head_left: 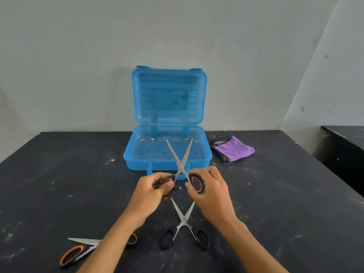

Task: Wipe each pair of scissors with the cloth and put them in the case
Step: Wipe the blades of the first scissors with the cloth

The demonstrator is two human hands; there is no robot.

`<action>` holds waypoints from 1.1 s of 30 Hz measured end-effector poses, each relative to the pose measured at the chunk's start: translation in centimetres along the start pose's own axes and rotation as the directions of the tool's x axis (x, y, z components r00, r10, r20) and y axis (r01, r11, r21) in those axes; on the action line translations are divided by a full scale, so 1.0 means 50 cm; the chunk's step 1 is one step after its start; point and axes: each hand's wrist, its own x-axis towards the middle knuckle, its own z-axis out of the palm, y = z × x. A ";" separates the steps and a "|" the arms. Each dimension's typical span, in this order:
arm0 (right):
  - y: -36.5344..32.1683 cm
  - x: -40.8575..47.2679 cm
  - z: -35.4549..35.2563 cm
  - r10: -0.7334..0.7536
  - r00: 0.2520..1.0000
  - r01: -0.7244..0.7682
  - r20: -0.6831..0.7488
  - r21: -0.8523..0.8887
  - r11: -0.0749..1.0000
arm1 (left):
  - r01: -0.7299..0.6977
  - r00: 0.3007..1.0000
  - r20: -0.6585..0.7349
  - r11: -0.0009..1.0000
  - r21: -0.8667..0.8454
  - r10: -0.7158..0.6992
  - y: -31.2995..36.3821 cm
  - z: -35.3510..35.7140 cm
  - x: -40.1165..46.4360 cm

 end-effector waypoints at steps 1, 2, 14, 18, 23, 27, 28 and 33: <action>0.002 -0.001 0.002 0.002 1.000 -0.002 0.004 0.009 1.000 | 0.009 1.000 0.003 1.000 -0.003 -0.009 -0.001 -0.003 0.000; 0.004 -0.001 0.004 0.002 1.000 -0.002 0.010 0.016 1.000 | 0.015 1.000 0.006 1.000 0.004 -0.015 -0.002 -0.005 0.000; 0.074 0.072 -0.051 0.067 0.970 -0.072 0.235 0.014 0.997 | 0.001 1.000 0.018 0.998 -0.056 0.000 -0.014 -0.032 0.020; 0.150 0.146 -0.074 0.149 0.975 -0.095 0.167 -0.293 0.951 | 0.001 1.000 -0.008 0.998 -0.056 -0.002 -0.025 -0.030 0.038; 0.207 0.213 -0.076 0.260 0.926 -0.090 0.275 -0.509 0.856 | 0.017 1.000 -0.013 0.999 -0.052 -0.017 -0.015 -0.022 0.070; 0.224 0.236 -0.063 0.289 0.931 -0.127 0.222 -0.545 0.829 | -0.003 1.000 -0.013 0.998 -0.070 0.002 0.002 -0.011 0.100; 0.226 0.241 -0.061 0.309 0.930 -0.164 0.197 -0.530 0.832 | -0.010 1.000 -0.016 0.998 -0.061 0.009 0.005 -0.009 0.106; 0.238 0.244 -0.067 0.348 0.923 -0.172 0.165 -0.633 0.755 | -0.027 0.999 -0.036 0.998 -0.063 0.025 0.007 -0.003 0.120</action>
